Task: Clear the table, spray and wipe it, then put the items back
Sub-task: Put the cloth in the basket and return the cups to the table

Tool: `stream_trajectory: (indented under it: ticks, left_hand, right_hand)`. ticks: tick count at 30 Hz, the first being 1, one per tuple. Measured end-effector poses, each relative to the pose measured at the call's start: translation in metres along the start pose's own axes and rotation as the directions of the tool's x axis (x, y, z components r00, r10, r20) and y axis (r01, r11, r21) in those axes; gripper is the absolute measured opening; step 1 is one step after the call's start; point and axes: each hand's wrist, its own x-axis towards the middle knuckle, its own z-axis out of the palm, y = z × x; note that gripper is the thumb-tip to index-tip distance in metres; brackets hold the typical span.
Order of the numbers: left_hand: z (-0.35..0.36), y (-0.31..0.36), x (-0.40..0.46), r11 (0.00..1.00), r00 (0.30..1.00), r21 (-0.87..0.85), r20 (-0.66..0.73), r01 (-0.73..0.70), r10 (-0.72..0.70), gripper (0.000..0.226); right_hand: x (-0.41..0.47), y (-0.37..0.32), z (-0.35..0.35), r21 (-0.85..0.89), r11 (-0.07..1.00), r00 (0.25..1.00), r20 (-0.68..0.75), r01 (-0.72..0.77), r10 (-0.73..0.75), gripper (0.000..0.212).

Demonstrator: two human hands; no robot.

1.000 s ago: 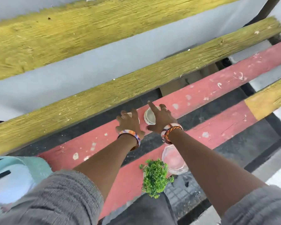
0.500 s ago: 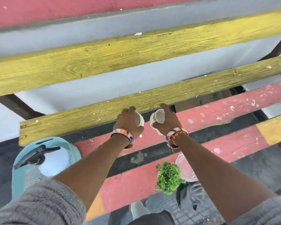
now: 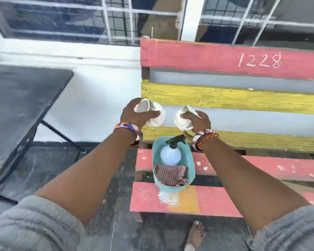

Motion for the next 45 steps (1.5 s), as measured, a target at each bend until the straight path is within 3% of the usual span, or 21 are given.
stream_trajectory:
  ticks: [1, 3, 6, 9, 11, 13, 16, 20, 25, 30, 38, 42, 45]
  left_hand:
    - [-0.024, -0.001, -0.002, 0.997, 0.999, -0.071, -0.025, 0.027, -0.028, 0.044]
    - [-0.063, 0.000, -0.006, 0.978, 0.990, -0.173, -0.060, 0.115, -0.127, 0.023]
    - [-0.138, 0.000, -0.013, 0.936, 0.964, -0.270, -0.075, 0.225, -0.254, 0.016]
    - [-0.196, -0.003, -0.011, 0.910, 0.955, -0.342, -0.094, 0.234, -0.281, 0.016]
    - [-0.230, -0.008, -0.006, 0.923, 0.955, -0.325, -0.136, 0.207, -0.263, 0.023]
    - [-0.261, -0.012, 0.000, 0.936, 0.959, -0.309, -0.166, 0.170, -0.230, 0.027]
    - [-0.312, -0.015, 0.020, 0.948, 0.952, -0.288, -0.224, 0.138, -0.207, 0.050]
    - [-0.375, -0.010, 0.067, 0.956, 0.954, -0.276, -0.245, 0.102, -0.173, 0.045]
    - [-0.449, -0.012, 0.133, 0.990, 0.947, -0.092, -0.294, 0.111, -0.133, 0.048]
    - [-0.512, -0.030, 0.190, 0.989, 0.938, 0.092, -0.336, 0.120, -0.083, 0.063]
    - [-0.639, -0.081, 0.286, 0.943, 0.873, 0.327, -0.473, 0.053, 0.115, 0.063]
    - [-0.733, -0.099, 0.334, 0.955, 0.880, 0.294, -0.462, 0.036, 0.109, 0.068]
    - [-0.796, -0.108, 0.362, 0.957, 0.882, 0.284, -0.462, 0.051, 0.090, 0.065]
  right_hand:
    - [-0.015, -0.001, 0.023, 0.016, 0.999, 0.999, 0.045, -0.028, 0.027, 0.015]
    - [-0.027, 0.003, 0.060, 0.037, 0.997, 0.991, 0.123, -0.066, 0.061, 0.042]
    - [-0.059, 0.011, 0.131, 0.037, 0.992, 0.957, 0.267, -0.125, 0.111, 0.054]
    - [-0.074, 0.017, 0.191, -0.008, 0.988, 0.915, 0.376, -0.154, 0.145, 0.061]
    - [-0.079, 0.024, 0.227, -0.020, 0.986, 0.899, 0.409, -0.164, 0.158, 0.052]
    - [-0.084, 0.031, 0.260, -0.012, 0.980, 0.881, 0.436, -0.200, 0.185, 0.029]
    - [-0.091, 0.041, 0.319, 0.027, 0.962, 0.851, 0.473, -0.271, 0.227, 0.008]
    - [-0.091, 0.045, 0.399, 0.038, 0.956, 0.835, 0.498, -0.289, 0.233, 0.010]
    - [-0.085, 0.044, 0.493, 0.123, 0.930, 0.852, 0.456, -0.348, 0.258, 0.040]
    - [-0.079, 0.052, 0.561, 0.193, 0.893, 0.849, 0.442, -0.407, 0.291, 0.015]
    - [-0.070, 0.094, 0.681, -0.055, 0.993, 0.944, 0.309, -0.101, 0.113, 0.013]
    - [-0.082, 0.119, 0.777, -0.197, 0.980, 0.980, 0.195, 0.003, 0.037, 0.014]
    - [-0.092, 0.133, 0.848, -0.368, 0.922, 0.981, 0.187, 0.120, -0.053, 0.010]
